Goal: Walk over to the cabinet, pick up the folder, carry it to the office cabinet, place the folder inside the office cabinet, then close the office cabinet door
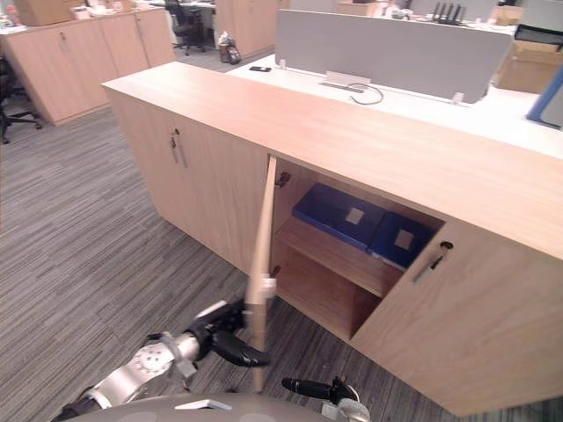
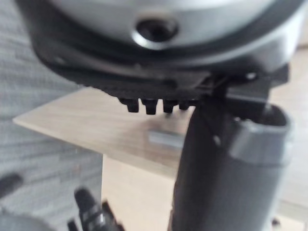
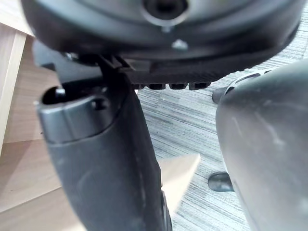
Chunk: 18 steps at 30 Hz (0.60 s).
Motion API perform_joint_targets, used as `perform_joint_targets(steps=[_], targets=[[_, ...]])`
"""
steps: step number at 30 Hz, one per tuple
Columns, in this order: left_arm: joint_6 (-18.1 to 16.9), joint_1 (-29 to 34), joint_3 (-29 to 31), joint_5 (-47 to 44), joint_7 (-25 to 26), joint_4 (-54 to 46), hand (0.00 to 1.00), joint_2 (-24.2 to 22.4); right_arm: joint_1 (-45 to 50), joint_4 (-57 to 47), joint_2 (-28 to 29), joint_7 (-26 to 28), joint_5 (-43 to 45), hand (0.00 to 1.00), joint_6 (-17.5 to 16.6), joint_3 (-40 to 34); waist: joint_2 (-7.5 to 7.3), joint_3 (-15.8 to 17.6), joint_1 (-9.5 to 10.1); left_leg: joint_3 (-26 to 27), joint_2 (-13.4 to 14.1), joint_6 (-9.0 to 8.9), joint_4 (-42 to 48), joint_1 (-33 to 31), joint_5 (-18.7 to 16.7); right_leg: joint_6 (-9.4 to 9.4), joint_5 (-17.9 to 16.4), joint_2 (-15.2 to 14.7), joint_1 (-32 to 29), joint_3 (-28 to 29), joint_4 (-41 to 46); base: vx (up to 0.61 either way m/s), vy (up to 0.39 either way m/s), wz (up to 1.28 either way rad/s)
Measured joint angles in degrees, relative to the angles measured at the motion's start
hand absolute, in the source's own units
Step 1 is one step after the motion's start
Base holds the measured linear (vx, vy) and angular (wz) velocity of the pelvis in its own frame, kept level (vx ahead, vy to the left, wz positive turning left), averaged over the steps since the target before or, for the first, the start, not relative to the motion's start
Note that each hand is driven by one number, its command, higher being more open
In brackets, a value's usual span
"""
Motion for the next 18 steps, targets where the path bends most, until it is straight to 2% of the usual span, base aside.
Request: perform_joint_targets(steps=[1, 2, 5, 9, 13, 18], targets=[[0.0, -0.7, -2.0, -0.1, -1.0, -0.8, 1.0, -0.3, -0.4, 0.1, 0.1, -0.1, 0.0, 1.0, 0.0, 0.1, -0.08, 0.4, -0.48, 0.0, -0.1, 0.0, 0.0, 0.0, 0.0, 0.0, 0.0, -0.1, 0.0, 0.1, -0.2, -0.05, 0.112, -0.41], [0.0, -2.3, -6.9, -1.9, -3.2, -2.4, 1.0, -2.5, -1.5, 0.5, 0.1, -0.3, 0.0, 1.0, 0.1, 1.0, -0.46, 1.5, -1.48, 0.0, -0.4, 0.01, 0.0, 0.0, 0.0, -0.01, 0.0, -0.3, 0.0, 0.6, -1.4, -0.03, 0.091, -0.31], [0.1, -3.3, -10.7, -2.2, -5.9, -2.8, 1.0, -5.6, -2.3, 0.5, 0.3, -0.5, 0.0, 1.0, 0.1, 1.8, -0.69, 2.4, -2.25, 0.0, -0.6, 0.03, 0.0, -0.2, 0.0, -0.04, 0.0, -0.3, 0.0, 1.1, -2.5, -0.01, 0.062, -0.22], [0.3, -5.8, -12.5, -2.4, -6.7, -1.8, 1.0, -6.2, -1.2, 2.8, -1.3, -0.8, -0.8, 1.0, 0.2, 2.1, -1.31, 2.8, -2.66, -1.1, -1.1, 0.19, 0.0, 0.0, 0.1, -0.73, -0.3, -0.2, 0.6, 1.1, -2.8, 0.02, -0.002, 0.1], [0.5, -5.9, -13.3, -2.4, -6.5, -0.1, 1.0, -6.3, -0.5, 3.8, -1.7, -0.7, -0.4, 1.0, 0.1, 2.8, -1.07, 2.6, -3.76, -1.7, -1.1, 0.21, 0.0, 0.3, 0.2, -1.56, 0.2, 0.0, 1.5, 0.5, -3.2, 0.07, -0.035, 0.12], [0.6, -5.9, -15.2, -2.2, -6.6, 0.5, 1.0, -6.4, -0.4, 4.1, -2.0, -0.8, -0.4, 1.0, 0.1, 3.2, -1.02, 2.4, -3.88, -2.3, -0.7, 0.03, 0.0, 0.5, 0.3, -2.96, 1.2, 0.5, 2.2, -0.3, -3.7, 0.09, -0.05, 0.07]])
